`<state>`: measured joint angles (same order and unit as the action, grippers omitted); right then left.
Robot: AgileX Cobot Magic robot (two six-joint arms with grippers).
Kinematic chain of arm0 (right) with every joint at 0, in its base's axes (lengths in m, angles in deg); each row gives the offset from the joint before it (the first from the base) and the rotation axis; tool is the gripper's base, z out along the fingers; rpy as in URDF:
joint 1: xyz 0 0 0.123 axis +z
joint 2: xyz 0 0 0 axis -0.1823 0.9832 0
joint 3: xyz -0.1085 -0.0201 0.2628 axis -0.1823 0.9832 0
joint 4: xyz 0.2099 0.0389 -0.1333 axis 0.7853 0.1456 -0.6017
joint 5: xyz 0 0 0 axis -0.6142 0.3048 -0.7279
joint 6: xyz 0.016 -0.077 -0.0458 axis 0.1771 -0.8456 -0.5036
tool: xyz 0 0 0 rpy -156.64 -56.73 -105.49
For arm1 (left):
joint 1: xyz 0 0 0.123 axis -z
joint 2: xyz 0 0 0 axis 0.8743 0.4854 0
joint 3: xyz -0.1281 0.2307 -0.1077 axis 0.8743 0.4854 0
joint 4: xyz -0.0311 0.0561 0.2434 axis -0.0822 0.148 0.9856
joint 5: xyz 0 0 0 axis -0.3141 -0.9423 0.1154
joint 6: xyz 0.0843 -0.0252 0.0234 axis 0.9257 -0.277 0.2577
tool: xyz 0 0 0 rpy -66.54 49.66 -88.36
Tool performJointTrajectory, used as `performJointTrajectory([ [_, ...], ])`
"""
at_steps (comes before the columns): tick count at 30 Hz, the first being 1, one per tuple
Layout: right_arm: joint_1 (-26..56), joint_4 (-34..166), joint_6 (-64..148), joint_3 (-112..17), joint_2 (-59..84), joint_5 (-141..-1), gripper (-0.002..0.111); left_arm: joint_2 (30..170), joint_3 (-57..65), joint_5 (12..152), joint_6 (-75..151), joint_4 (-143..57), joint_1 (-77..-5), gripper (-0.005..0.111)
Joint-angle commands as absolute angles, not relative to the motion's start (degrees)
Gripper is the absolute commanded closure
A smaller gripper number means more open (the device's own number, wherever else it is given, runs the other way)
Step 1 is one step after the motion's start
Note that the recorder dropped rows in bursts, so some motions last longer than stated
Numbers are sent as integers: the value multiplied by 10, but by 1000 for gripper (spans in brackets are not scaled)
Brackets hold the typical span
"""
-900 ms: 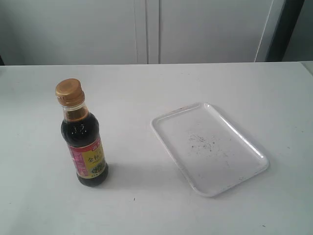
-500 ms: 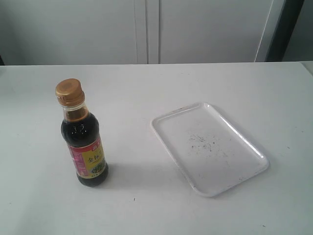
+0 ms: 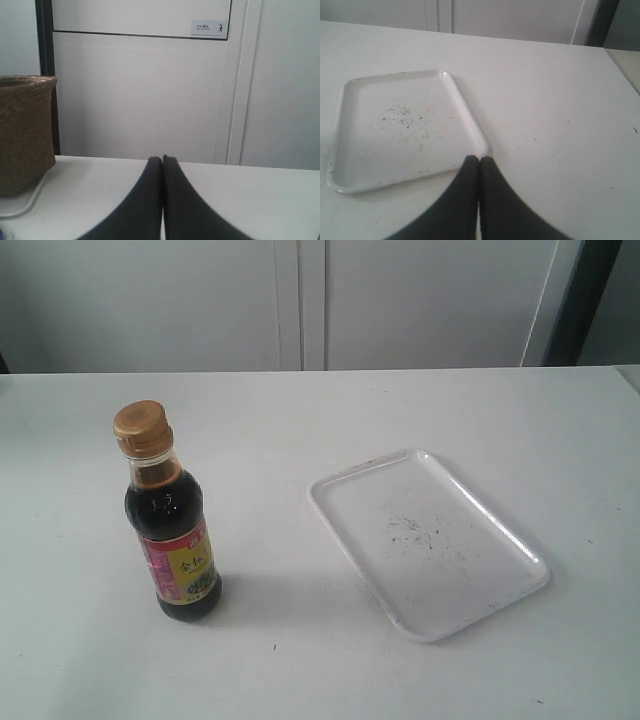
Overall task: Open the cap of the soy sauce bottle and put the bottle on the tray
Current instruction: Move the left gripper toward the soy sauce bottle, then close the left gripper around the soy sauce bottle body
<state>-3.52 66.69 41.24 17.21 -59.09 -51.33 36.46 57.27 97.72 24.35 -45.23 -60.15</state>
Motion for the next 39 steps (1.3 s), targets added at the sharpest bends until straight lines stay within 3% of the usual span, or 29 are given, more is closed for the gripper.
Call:
performJointTrajectory([
  [1,-37,663,415,174,-594,-515,108,435,524,995,239,-443,-603,107],
  [6,-37,661,415,174,-594,-515,108,564,459,990,128,-302,-603,107],
  [9,-37,661,415,174,-594,-515,108,646,440,1089,-100,-67,-603,107],
  [16,-37,661,415,174,-594,-515,108,782,402,1261,-195,76,-603,103],
  [18,-37,661,415,174,-594,-515,108,812,397,1326,-198,91,-603,87],
  [19,-37,661,415,174,-594,-515,108,824,392,1370,-198,96,-603,66],
  [20,-37,661,415,174,-594,-515,108,829,388,1397,-201,98,-603,52],
  [21,-37,661,415,174,-594,-515,108,839,379,1439,-235,99,-603,28],
  [24,-37,661,415,174,-594,-515,108,849,366,1456,-278,125,-603,1],
  [39,-37,661,415,174,-594,-515,108,937,358,1521,-270,152,-577,2],
])
